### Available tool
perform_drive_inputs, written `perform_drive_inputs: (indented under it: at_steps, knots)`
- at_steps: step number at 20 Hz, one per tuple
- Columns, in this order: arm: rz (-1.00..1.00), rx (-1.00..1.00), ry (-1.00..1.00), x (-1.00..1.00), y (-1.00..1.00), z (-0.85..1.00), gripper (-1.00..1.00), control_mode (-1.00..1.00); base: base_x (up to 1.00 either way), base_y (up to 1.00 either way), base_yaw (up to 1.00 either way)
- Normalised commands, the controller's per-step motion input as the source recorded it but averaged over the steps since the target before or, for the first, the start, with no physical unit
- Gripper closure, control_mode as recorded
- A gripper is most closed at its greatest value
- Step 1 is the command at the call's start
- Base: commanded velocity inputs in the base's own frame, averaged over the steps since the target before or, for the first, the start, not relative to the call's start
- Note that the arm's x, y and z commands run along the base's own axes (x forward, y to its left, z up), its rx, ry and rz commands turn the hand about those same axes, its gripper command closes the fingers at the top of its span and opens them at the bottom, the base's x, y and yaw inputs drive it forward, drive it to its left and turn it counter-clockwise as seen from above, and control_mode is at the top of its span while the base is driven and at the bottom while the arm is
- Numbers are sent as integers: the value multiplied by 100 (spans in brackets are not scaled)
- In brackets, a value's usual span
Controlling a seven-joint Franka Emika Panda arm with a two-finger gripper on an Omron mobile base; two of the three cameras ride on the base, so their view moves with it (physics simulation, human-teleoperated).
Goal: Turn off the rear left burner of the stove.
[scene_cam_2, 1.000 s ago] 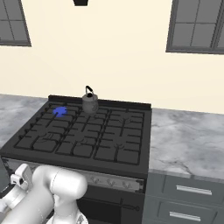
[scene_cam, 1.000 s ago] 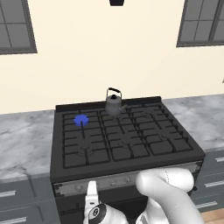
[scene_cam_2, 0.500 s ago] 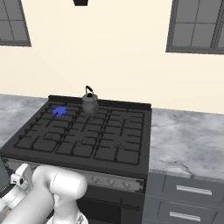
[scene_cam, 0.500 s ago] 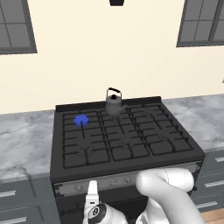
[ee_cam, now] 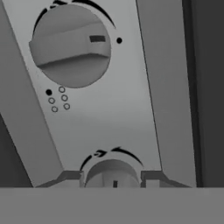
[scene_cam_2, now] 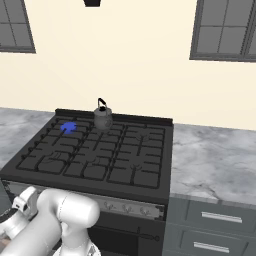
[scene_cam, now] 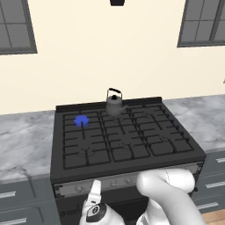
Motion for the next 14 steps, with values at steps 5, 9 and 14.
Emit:
perform_drive_inputs:
  at_steps: [5,9,14]
  knots:
    - [-12,35,-4,0,0,0,100,-100,0,0,0]
    - [-13,38,-11,0,0,0,100,-100,0,0,0]
    - [-12,35,-21,0,0,1,100,-100,0,0,0]
